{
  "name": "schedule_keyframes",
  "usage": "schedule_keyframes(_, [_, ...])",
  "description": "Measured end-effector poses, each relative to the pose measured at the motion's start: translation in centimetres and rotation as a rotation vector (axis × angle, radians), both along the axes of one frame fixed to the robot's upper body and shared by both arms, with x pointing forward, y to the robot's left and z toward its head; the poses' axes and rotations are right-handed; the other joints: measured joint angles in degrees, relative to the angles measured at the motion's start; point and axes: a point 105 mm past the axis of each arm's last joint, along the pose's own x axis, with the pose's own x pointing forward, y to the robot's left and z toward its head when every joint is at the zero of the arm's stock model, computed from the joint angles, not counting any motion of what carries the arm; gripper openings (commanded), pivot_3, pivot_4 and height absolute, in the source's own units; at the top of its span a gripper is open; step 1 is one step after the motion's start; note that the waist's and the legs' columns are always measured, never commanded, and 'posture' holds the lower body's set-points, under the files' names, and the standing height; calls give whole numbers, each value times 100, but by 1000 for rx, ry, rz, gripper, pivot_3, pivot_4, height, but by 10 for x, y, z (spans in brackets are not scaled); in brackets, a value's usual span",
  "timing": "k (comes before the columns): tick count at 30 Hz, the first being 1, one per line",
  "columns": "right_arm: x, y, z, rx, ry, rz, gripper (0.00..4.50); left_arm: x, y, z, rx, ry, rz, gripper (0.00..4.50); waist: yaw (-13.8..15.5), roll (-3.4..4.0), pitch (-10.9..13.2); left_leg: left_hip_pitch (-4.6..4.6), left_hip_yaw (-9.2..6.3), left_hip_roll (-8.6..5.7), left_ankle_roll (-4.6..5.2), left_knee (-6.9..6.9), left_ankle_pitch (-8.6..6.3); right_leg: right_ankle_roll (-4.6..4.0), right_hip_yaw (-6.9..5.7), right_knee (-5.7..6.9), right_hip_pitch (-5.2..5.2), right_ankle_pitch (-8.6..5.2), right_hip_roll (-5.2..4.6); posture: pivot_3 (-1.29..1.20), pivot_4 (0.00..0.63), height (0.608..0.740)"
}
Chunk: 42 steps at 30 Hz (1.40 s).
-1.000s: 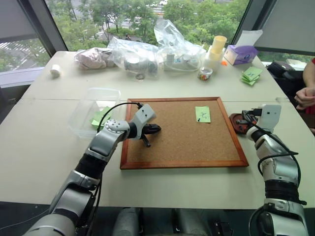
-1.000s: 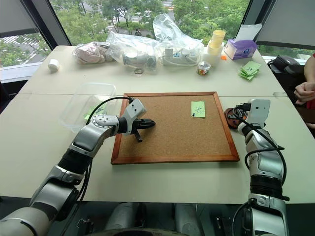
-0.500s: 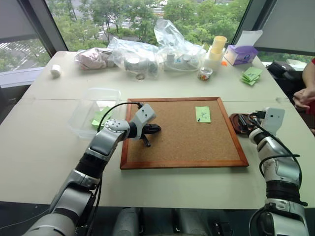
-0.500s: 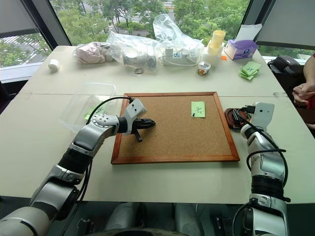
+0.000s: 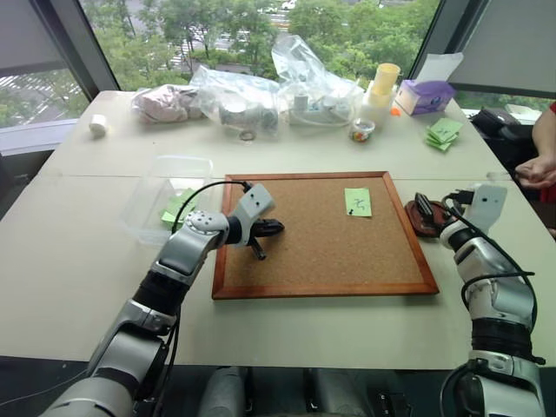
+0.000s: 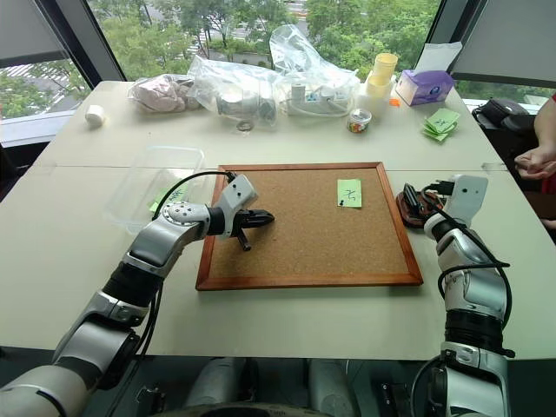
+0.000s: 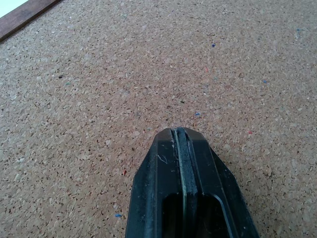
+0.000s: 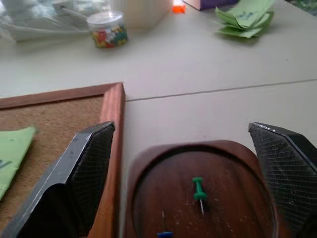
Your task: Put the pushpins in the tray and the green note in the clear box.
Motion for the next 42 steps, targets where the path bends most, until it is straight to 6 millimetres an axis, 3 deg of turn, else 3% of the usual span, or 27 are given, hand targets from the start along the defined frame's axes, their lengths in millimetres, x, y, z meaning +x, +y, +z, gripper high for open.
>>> schedule_keyframes(3, [0,45,5,-33,10,205,4423,0,-1,0,-3,1,-2,0,6,-1,-1,1,-2,0,6,0,-3,0,-1,0,3,0,0,0,150,738])
schedule_keyframes(8, [-4,85,-15,-41,94,373,4423,0,-2,0,-4,1,-3,0,11,-1,-1,0,-1,-2,6,0,-4,0,-1,-3,3,0,-1,0,150,738])
schedule_keyframes(14, [-2,100,-35,-47,143,423,4423,0,-2,0,-5,0,-2,0,13,-1,-1,0,-1,-2,6,0,-3,0,-2,-3,3,0,-1,0,150,738])
schedule_keyframes(21, [2,97,-45,-63,178,418,4423,-1,-1,0,-6,0,5,0,5,-1,-1,0,-1,-2,5,0,-3,0,-2,-2,3,0,-1,0,150,738])
schedule_keyframes(24, [5,96,-44,-74,187,414,3592,-1,-1,0,-8,-1,9,0,3,-1,-1,1,-1,-1,5,0,-3,0,-2,-2,3,0,0,0,150,738])
schedule_keyframes(31, [7,98,-47,-143,214,417,39,-1,0,-1,-10,1,12,0,0,-4,-3,2,-1,0,4,0,-2,0,-2,-2,4,0,0,0,150,738])
schedule_keyframes(42, [7,96,-46,-148,226,418,13,-2,0,-1,-12,2,12,0,0,-9,-7,4,-1,0,5,-1,-3,0,-2,-2,5,0,1,0,150,738])
